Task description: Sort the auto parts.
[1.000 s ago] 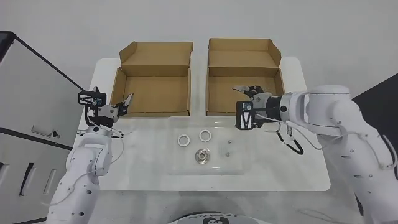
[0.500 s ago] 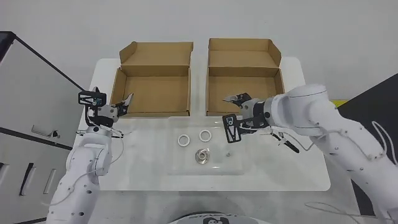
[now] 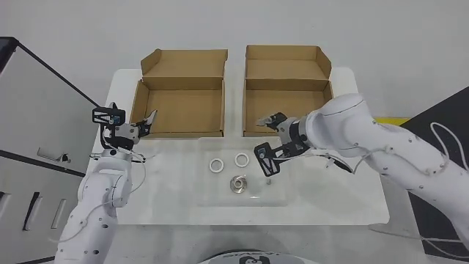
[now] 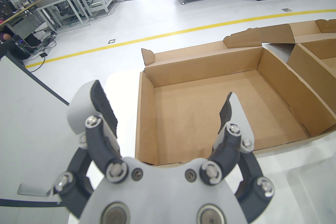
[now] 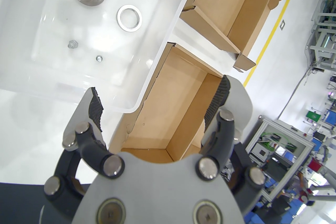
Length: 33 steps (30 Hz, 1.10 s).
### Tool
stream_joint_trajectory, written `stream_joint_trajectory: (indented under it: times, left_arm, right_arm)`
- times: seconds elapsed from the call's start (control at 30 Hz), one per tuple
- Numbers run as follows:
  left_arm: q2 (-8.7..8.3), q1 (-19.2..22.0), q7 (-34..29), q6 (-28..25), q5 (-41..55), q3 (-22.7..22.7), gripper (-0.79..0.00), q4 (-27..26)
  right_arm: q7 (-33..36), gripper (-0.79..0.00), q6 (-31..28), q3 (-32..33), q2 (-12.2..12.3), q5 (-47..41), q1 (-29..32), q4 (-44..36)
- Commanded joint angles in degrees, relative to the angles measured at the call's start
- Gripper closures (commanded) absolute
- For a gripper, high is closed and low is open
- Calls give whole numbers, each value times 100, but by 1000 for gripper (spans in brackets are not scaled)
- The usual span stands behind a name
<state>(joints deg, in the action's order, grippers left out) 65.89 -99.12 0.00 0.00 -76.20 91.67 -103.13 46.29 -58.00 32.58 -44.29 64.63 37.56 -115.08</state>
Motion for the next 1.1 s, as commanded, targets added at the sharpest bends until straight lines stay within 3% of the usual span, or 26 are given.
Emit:
stream_joint_trajectory:
  times: [0.0,0.3,0.63,1.07]
  left_arm:
    - [0,0,0,0,0,0,-785,0]
    - [0,0,0,0,0,0,-785,0]
    - [0,0,0,0,0,0,-785,0]
    - [0,0,0,0,0,0,-785,0]
  right_arm:
    - [0,-785,0,-209,29,-51,-201,-15]
    - [0,-785,0,-1244,109,-357,-1035,-80]
    - [-1,-785,0,-2248,28,-534,-1623,37]
    - [0,-785,0,-2284,-241,-214,-1409,301]
